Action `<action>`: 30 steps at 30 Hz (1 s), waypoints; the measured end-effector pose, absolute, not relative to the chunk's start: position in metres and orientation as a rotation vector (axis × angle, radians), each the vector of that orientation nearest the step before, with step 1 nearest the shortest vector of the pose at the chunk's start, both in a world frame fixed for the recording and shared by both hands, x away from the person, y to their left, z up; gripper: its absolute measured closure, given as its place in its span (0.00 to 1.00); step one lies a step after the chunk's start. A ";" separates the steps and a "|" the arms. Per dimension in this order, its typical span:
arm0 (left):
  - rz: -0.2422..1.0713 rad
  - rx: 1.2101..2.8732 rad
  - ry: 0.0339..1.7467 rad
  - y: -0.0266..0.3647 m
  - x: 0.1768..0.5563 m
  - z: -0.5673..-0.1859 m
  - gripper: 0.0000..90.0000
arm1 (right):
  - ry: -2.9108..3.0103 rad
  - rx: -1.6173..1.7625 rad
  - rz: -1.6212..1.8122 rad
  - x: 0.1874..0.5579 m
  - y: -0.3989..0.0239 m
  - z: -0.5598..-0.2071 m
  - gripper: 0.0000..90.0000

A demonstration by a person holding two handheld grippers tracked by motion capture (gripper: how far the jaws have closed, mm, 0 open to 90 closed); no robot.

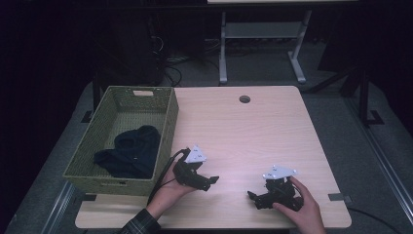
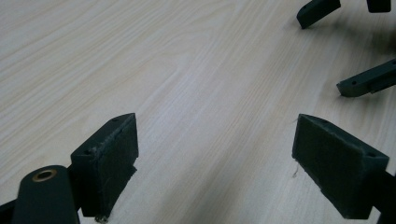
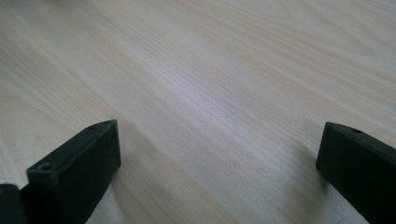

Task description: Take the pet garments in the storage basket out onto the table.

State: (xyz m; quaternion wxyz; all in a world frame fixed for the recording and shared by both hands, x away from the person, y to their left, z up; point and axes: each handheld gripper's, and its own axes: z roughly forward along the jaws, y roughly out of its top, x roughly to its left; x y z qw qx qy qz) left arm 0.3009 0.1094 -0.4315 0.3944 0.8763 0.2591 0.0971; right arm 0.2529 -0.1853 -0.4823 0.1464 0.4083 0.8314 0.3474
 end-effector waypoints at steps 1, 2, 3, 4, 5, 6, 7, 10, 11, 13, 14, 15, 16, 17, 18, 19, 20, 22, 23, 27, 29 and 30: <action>0.248 2.220 0.658 0.109 0.301 -0.431 0.16 | 2.393 1.176 1.001 0.253 -0.185 -0.482 0.00; 0.248 2.222 0.657 0.109 0.301 -0.430 0.16 | 2.393 1.175 1.001 0.253 -0.185 -0.482 0.00; 0.245 2.219 0.657 0.109 0.302 -0.429 0.16 | 2.393 1.175 1.001 0.253 -0.185 -0.482 0.00; 0.245 2.217 0.656 0.110 0.302 -0.428 0.16 | 2.393 1.176 1.002 0.253 -0.185 -0.482 0.00; 0.246 2.216 0.655 0.109 0.302 -0.427 0.16 | 2.393 1.176 1.002 0.253 -0.185 -0.482 0.00; 0.242 2.210 0.657 0.109 0.302 -0.427 0.16 | 2.392 1.177 1.002 0.253 -0.185 -0.482 0.00; 0.236 2.213 0.658 0.110 0.303 -0.425 0.16 | 2.392 1.177 1.002 0.253 -0.185 -0.482 0.00; 0.240 2.211 0.655 0.111 0.304 -0.422 0.16 | 2.392 1.178 1.001 0.253 -0.185 -0.482 0.00; 0.243 2.208 0.655 0.111 0.304 -0.421 0.16 | 2.392 1.177 1.001 0.253 -0.185 -0.482 0.00; 0.242 2.197 0.656 0.112 0.304 -0.418 0.16 | 2.392 1.176 1.001 0.253 -0.185 -0.482 0.00; 0.246 2.195 0.657 0.112 0.305 -0.417 0.16 | 2.392 1.177 1.001 0.253 -0.185 -0.482 0.00; 0.245 2.190 0.661 0.112 0.305 -0.416 0.16 | 2.392 1.177 1.001 0.253 -0.185 -0.482 0.00; 0.247 2.187 0.661 0.113 0.305 -0.415 0.16 | 2.392 1.177 1.001 0.253 -0.185 -0.482 0.00; 0.243 2.184 0.665 0.113 0.305 -0.414 0.16 | 2.392 1.177 1.001 0.253 -0.185 -0.482 0.00; 0.241 2.186 0.662 0.112 0.306 -0.414 0.16 | 2.392 1.177 1.001 0.253 -0.185 -0.482 0.00; 0.240 2.190 0.658 0.112 0.306 -0.414 0.16 | 2.392 1.177 1.001 0.253 -0.185 -0.482 0.00; 0.239 2.192 0.658 0.112 0.306 -0.413 0.16 | 2.392 1.177 1.001 0.253 -0.185 -0.482 0.00; 0.236 2.190 0.655 0.111 0.306 -0.412 0.16 | 2.392 1.177 1.001 0.253 -0.185 -0.482 0.00; 0.237 2.192 0.653 0.111 0.306 -0.411 0.16 | 2.392 1.177 1.001 0.253 -0.185 -0.482 0.00; 0.232 2.179 0.657 0.111 0.307 -0.407 0.16 | 2.392 1.176 1.001 0.253 -0.185 -0.482 0.00; 0.232 2.184 0.655 0.111 0.307 -0.405 0.16 | 2.392 1.177 1.001 0.253 -0.185 -0.482 0.00; 0.232 2.174 0.657 0.111 0.308 -0.404 0.16 | 2.392 1.176 1.001 0.253 -0.185 -0.482 0.00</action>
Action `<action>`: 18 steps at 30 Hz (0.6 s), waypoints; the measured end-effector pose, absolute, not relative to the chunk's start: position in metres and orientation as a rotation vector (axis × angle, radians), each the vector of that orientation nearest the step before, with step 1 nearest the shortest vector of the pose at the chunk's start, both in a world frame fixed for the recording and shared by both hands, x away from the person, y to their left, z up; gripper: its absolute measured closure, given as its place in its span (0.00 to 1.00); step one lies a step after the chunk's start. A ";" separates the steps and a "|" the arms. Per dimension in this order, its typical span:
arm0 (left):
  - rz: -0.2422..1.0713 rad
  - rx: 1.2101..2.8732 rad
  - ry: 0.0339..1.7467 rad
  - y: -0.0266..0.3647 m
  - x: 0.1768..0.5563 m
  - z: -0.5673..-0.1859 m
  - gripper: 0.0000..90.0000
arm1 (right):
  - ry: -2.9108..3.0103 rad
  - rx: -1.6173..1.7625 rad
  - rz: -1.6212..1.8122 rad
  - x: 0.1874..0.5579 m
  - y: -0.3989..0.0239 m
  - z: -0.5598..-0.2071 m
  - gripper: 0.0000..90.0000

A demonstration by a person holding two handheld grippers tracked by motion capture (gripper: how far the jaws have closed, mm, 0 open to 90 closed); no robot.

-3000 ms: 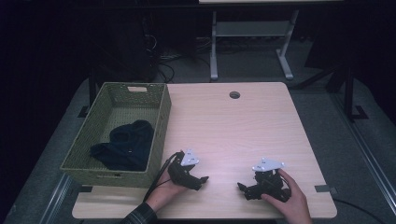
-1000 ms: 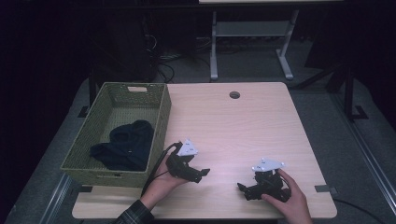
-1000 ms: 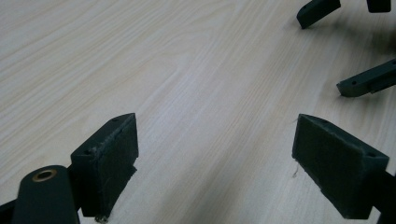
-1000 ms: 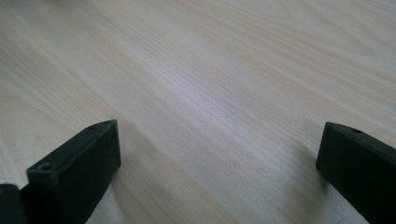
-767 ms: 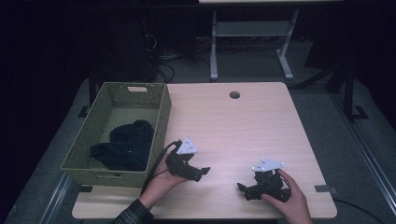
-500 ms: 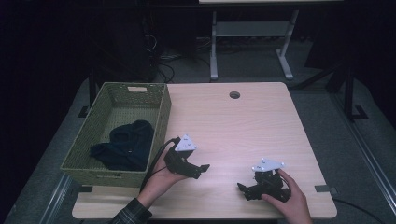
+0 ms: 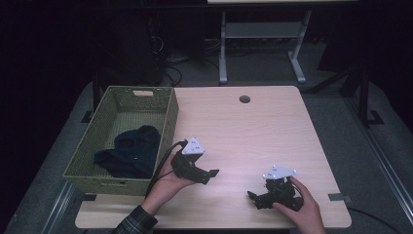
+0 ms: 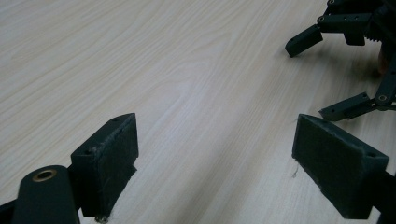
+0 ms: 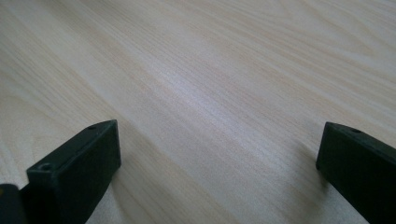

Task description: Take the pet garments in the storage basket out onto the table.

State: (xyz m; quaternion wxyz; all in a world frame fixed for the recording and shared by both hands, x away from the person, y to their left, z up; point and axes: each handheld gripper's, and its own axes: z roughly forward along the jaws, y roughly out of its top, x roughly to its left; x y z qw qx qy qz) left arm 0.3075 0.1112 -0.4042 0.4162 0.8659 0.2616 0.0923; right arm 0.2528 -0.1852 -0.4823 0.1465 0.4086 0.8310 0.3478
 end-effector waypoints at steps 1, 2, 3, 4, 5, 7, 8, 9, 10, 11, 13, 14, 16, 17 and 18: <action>0.232 2.181 0.651 0.112 0.308 -0.403 0.16 | 2.392 1.177 1.001 0.253 -0.185 -0.482 0.00; 0.231 2.180 0.652 0.112 0.308 -0.402 0.16 | 2.392 1.177 1.001 0.253 -0.185 -0.482 0.00; 0.230 2.173 0.656 0.112 0.308 -0.401 0.16 | 2.392 1.176 1.001 0.253 -0.185 -0.482 0.00; 0.229 2.172 0.655 0.113 0.309 -0.400 0.16 | 2.392 1.176 1.001 0.253 -0.185 -0.482 0.00; 0.225 2.172 0.655 0.113 0.309 -0.398 0.16 | 2.392 1.176 1.001 0.253 -0.185 -0.482 0.00; 0.231 2.168 0.654 0.113 0.310 -0.396 0.16 | 2.392 1.176 1.001 0.253 -0.185 -0.482 0.00; 0.231 2.169 0.652 0.113 0.310 -0.395 0.16 | 2.392 1.176 1.001 0.253 -0.185 -0.482 0.00; 0.229 2.170 0.651 0.113 0.311 -0.393 0.16 | 2.392 1.176 1.002 0.253 -0.185 -0.482 0.00; 0.236 2.164 0.651 0.113 0.311 -0.392 0.16 | 2.392 1.176 1.001 0.253 -0.185 -0.482 0.00; 0.235 2.160 0.653 0.114 0.312 -0.390 0.16 | 2.392 1.176 1.001 0.253 -0.185 -0.482 0.00; 0.242 2.155 0.650 0.115 0.313 -0.387 0.16 | 2.391 1.176 1.002 0.253 -0.185 -0.482 0.00; 0.244 2.159 0.649 0.116 0.314 -0.385 0.16 | 2.392 1.175 1.002 0.253 -0.185 -0.482 0.00; 0.243 2.144 0.650 0.116 0.315 -0.382 0.16 | 2.392 1.175 1.002 0.253 -0.185 -0.482 0.00; 0.241 2.138 0.657 0.116 0.315 -0.381 0.16 | 2.392 1.176 1.002 0.253 -0.185 -0.482 0.00; 0.247 2.143 0.653 0.117 0.316 -0.379 0.16 | 2.392 1.176 1.001 0.253 -0.185 -0.482 0.00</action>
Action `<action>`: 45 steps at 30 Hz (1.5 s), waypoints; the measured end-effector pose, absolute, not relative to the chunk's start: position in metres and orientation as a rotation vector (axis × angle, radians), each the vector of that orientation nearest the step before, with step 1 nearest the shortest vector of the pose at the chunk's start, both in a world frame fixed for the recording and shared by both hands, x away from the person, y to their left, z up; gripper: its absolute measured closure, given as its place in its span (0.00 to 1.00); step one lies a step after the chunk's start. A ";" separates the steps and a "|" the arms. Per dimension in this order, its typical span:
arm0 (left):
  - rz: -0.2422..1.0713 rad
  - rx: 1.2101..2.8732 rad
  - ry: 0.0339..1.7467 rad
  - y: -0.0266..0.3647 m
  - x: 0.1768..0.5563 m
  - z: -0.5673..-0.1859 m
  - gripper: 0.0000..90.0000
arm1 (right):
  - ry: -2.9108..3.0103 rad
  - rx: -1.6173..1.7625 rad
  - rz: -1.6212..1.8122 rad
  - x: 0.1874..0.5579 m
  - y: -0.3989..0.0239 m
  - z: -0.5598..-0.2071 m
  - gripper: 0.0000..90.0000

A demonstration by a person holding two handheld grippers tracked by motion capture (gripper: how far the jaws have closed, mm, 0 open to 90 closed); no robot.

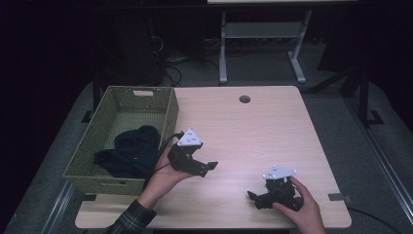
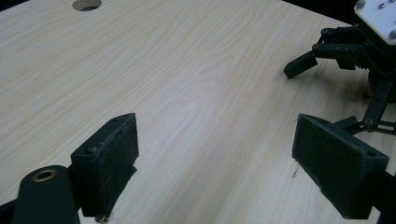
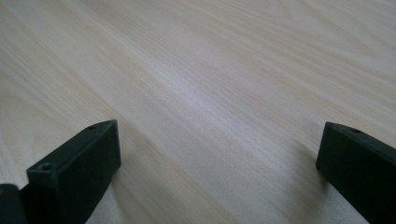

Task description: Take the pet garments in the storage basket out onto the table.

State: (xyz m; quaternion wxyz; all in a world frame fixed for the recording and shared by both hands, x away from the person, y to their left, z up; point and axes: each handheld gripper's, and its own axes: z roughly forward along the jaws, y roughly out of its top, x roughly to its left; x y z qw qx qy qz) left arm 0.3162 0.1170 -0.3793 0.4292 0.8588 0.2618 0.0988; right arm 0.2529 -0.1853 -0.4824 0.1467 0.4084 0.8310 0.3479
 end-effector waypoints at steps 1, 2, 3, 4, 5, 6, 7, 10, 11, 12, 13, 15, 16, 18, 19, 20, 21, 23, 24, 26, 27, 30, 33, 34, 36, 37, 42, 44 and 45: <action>0.246 2.143 0.653 0.118 0.317 -0.378 0.16 | 2.392 1.176 1.001 0.253 -0.185 -0.482 0.00; 0.244 2.139 0.653 0.118 0.317 -0.377 0.16 | 2.392 1.175 1.001 0.253 -0.185 -0.482 0.00; 0.249 2.147 0.645 0.118 0.318 -0.376 0.16 | 2.392 1.175 1.001 0.253 -0.185 -0.482 0.00; 0.250 2.146 0.643 0.118 0.318 -0.375 0.16 | 2.392 1.175 1.001 0.253 -0.185 -0.482 0.00; 0.247 2.140 0.646 0.118 0.318 -0.374 0.16 | 2.392 1.175 1.001 0.253 -0.185 -0.482 0.00; 0.246 2.135 0.651 0.118 0.318 -0.373 0.16 | 2.392 1.175 1.001 0.253 -0.185 -0.482 0.00; 0.249 2.142 0.643 0.119 0.319 -0.372 0.16 | 2.392 1.175 1.001 0.253 -0.185 -0.482 0.00; 0.240 2.144 0.646 0.118 0.321 -0.369 0.16 | 2.392 1.175 1.001 0.253 -0.185 -0.482 0.00; 0.240 2.144 0.642 0.119 0.322 -0.369 0.16 | 2.392 1.175 1.002 0.253 -0.185 -0.482 0.00; 0.234 2.139 0.644 0.119 0.323 -0.368 0.16 | 2.392 1.176 1.001 0.253 -0.185 -0.482 0.00; 0.234 2.141 0.641 0.119 0.323 -0.368 0.16 | 2.392 1.176 1.001 0.253 -0.185 -0.482 0.00; 0.240 2.144 0.636 0.119 0.324 -0.366 0.16 | 2.392 1.175 1.001 0.253 -0.185 -0.482 0.00; 0.236 2.140 0.638 0.119 0.324 -0.365 0.15 | 2.392 1.176 1.001 0.253 -0.185 -0.482 0.00; 0.234 2.136 0.639 0.120 0.325 -0.364 0.15 | 2.392 1.176 1.001 0.253 -0.185 -0.482 0.00; 0.235 2.136 0.636 0.120 0.326 -0.363 0.15 | 2.392 1.176 1.001 0.253 -0.185 -0.482 0.00; 0.238 2.136 0.636 0.121 0.327 -0.362 0.15 | 2.392 1.176 1.002 0.253 -0.185 -0.482 0.00; 0.246 2.140 0.635 0.122 0.328 -0.361 0.15 | 2.392 1.175 1.001 0.253 -0.185 -0.482 0.00; 0.246 2.131 0.636 0.123 0.329 -0.360 0.15 | 2.392 1.176 1.001 0.253 -0.185 -0.482 0.00; 0.245 2.126 0.643 0.124 0.329 -0.359 0.15 | 2.392 1.176 1.002 0.253 -0.185 -0.482 0.00; 0.246 2.123 0.643 0.126 0.330 -0.357 0.15 | 2.392 1.175 1.001 0.253 -0.185 -0.482 0.00; 0.247 2.121 0.645 0.127 0.330 -0.357 0.15 | 2.392 1.176 1.001 0.253 -0.185 -0.482 0.00; 0.254 2.121 0.651 0.131 0.331 -0.355 0.15 | 2.392 1.176 1.001 0.253 -0.185 -0.482 0.00; 0.262 2.109 0.659 0.137 0.332 -0.351 0.15 | 2.392 1.176 1.001 0.253 -0.185 -0.482 0.00; 0.267 2.109 0.659 0.139 0.333 -0.350 0.15 | 2.392 1.175 1.001 0.253 -0.185 -0.482 0.00; 0.270 2.100 0.670 0.143 0.333 -0.349 0.15 | 2.392 1.176 1.001 0.253 -0.185 -0.482 0.00; 0.271 2.098 0.675 0.145 0.334 -0.349 0.15 | 2.391 1.176 1.002 0.253 -0.185 -0.482 0.00; 0.282 2.085 0.699 0.155 0.337 -0.347 0.15 | 2.392 1.175 1.002 0.253 -0.185 -0.482 0.00; 0.286 2.080 0.709 0.160 0.337 -0.347 0.15 | 2.392 1.175 1.001 0.253 -0.185 -0.482 0.00; 0.289 2.081 0.712 0.162 0.338 -0.346 0.15 | 2.392 1.175 1.002 0.253 -0.185 -0.482 0.00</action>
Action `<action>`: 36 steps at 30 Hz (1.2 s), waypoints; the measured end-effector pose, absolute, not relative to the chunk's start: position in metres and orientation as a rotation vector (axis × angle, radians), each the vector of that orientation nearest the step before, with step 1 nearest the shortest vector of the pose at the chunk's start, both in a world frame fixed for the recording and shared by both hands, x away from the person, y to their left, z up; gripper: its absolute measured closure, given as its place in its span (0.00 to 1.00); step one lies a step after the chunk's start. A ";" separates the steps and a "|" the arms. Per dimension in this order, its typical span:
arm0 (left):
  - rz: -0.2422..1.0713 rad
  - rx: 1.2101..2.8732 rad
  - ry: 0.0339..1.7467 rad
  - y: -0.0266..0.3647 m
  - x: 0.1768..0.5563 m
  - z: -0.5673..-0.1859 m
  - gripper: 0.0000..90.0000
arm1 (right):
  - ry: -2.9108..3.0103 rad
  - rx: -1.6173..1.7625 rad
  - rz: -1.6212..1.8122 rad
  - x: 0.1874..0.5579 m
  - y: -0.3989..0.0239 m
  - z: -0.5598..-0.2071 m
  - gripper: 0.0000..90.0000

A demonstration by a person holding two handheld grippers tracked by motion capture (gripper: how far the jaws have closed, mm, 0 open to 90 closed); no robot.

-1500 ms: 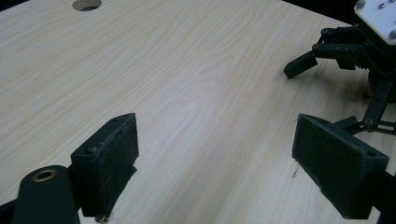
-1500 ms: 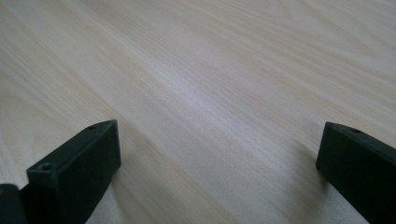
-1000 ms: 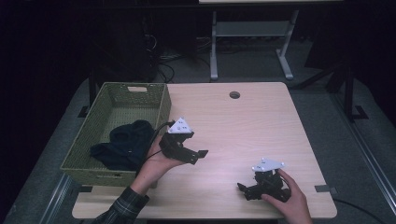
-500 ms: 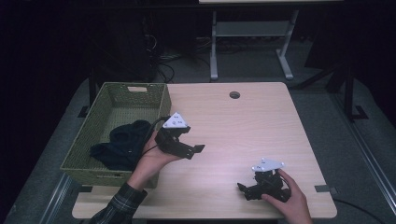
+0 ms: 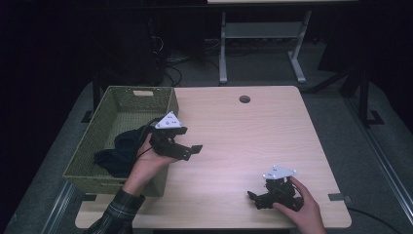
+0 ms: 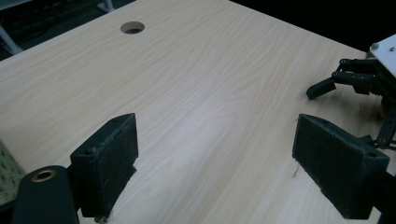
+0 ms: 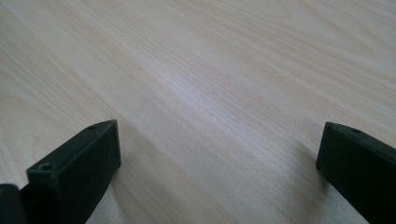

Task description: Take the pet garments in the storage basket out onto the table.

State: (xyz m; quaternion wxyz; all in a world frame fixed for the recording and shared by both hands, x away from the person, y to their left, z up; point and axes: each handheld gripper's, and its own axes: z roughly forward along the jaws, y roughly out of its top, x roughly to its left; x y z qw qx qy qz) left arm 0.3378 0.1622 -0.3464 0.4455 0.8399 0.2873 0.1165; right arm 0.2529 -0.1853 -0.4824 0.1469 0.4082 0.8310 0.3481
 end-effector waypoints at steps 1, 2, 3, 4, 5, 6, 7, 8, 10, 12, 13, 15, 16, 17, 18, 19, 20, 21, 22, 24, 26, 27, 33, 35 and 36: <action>0.293 2.079 0.716 0.164 0.338 -0.346 0.15 | 2.392 1.174 1.002 0.253 -0.185 -0.482 0.00; 0.297 2.074 0.720 0.167 0.339 -0.346 0.15 | 2.392 1.175 1.002 0.253 -0.185 -0.482 0.00; 0.300 2.074 0.720 0.169 0.339 -0.346 0.15 | 2.392 1.174 1.002 0.253 -0.185 -0.482 0.00; 0.306 2.072 0.724 0.171 0.340 -0.346 0.15 | 2.392 1.174 1.002 0.253 -0.185 -0.482 0.00; 0.308 2.070 0.731 0.173 0.340 -0.346 0.15 | 2.392 1.174 1.002 0.253 -0.185 -0.482 0.00; 0.310 2.065 0.735 0.175 0.340 -0.346 0.15 | 2.392 1.174 1.002 0.253 -0.185 -0.482 0.00; 0.310 2.062 0.738 0.177 0.341 -0.345 0.15 | 2.392 1.174 1.002 0.253 -0.185 -0.482 0.00; 0.316 2.060 0.744 0.179 0.341 -0.345 0.15 | 2.392 1.174 1.002 0.253 -0.185 -0.482 0.00; 0.320 2.057 0.755 0.184 0.342 -0.345 0.15 | 2.392 1.175 1.002 0.253 -0.185 -0.482 0.00; 0.321 2.052 0.766 0.188 0.343 -0.344 0.15 | 2.392 1.174 1.001 0.253 -0.185 -0.482 0.00; 0.320 2.051 0.772 0.191 0.343 -0.344 0.15 | 2.392 1.175 1.002 0.253 -0.185 -0.482 0.00; 0.326 2.049 0.779 0.195 0.344 -0.344 0.15 | 2.393 1.174 1.001 0.253 -0.185 -0.482 0.00; 0.329 2.054 0.781 0.197 0.344 -0.345 0.15 | 2.392 1.174 1.001 0.253 -0.185 -0.482 0.00; 0.332 2.051 0.785 0.199 0.344 -0.345 0.15 | 2.393 1.174 1.001 0.253 -0.185 -0.482 0.00; 0.335 2.050 0.791 0.201 0.345 -0.345 0.15 | 2.393 1.174 1.000 0.253 -0.185 -0.482 0.00; 0.340 2.048 0.797 0.204 0.345 -0.345 0.15 | 2.394 1.174 1.000 0.253 -0.185 -0.482 0.00; 0.350 2.044 0.804 0.206 0.345 -0.344 0.15 | 2.394 1.174 1.000 0.253 -0.185 -0.482 0.00; 0.361 2.043 0.810 0.208 0.346 -0.344 0.15 | 2.394 1.174 1.000 0.253 -0.185 -0.482 0.00; 0.367 2.044 0.813 0.210 0.346 -0.344 0.15 | 2.393 1.174 1.000 0.253 -0.185 -0.482 0.00; 0.368 2.034 0.823 0.214 0.346 -0.344 0.15 | 2.394 1.173 0.999 0.253 -0.185 -0.482 0.00; 0.378 2.034 0.834 0.218 0.347 -0.343 0.15 | 2.394 1.173 0.999 0.253 -0.185 -0.482 0.00; 0.380 2.032 0.840 0.220 0.347 -0.343 0.15 | 2.394 1.174 0.999 0.253 -0.185 -0.482 0.00; 0.390 2.032 0.860 0.232 0.349 -0.343 0.15 | 2.394 1.174 0.999 0.253 -0.185 -0.482 0.00; 0.396 2.037 0.865 0.236 0.350 -0.343 0.15 | 2.394 1.174 0.999 0.253 -0.185 -0.482 0.00; 0.390 2.031 0.876 0.237 0.350 -0.344 0.15 | 2.395 1.173 0.998 0.253 -0.185 -0.482 0.00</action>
